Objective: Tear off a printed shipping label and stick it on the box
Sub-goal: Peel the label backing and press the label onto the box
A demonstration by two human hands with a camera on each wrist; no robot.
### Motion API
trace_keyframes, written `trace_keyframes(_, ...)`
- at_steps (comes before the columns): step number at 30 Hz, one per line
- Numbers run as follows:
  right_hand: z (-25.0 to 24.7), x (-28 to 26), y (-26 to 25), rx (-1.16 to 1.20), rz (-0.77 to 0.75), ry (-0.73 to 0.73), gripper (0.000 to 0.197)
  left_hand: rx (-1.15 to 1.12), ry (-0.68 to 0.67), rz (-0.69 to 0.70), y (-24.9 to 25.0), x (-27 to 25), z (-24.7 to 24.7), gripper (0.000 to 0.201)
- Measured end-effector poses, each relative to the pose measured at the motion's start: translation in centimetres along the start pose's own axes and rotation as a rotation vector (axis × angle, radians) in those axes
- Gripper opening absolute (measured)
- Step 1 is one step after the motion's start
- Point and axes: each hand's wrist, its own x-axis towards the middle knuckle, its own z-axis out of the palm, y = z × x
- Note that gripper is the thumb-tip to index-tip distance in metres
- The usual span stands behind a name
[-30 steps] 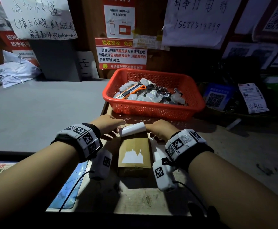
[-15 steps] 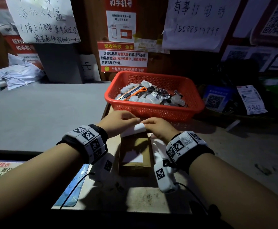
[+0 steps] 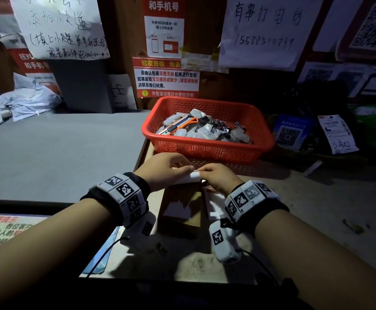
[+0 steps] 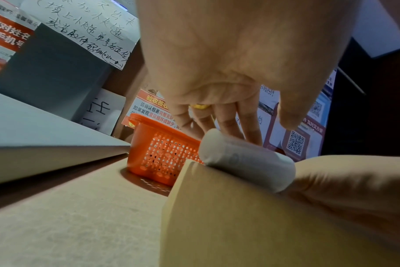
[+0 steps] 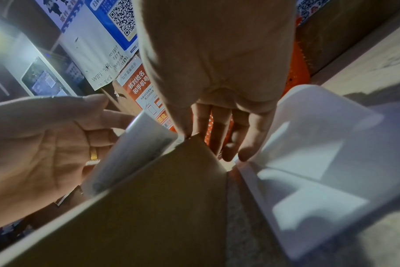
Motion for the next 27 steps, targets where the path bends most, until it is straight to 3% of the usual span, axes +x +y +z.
trace_keyframes(5,0.1,0.2,0.1,-0.055,0.001,0.016,0.017,0.017,-0.002,0.050,0.1,-0.3,0.1,0.027)
trace_keyframes(20,0.4,0.3,0.1,-0.148,-0.048,0.083,0.010,0.022,-0.046,0.129,0.3,-1.5,0.4,0.025)
trace_keyframes(27,0.5,0.3,0.1,-0.173,-0.075,0.090,0.017,-0.002,-0.002,0.165,0.3,-1.8,0.7,0.019)
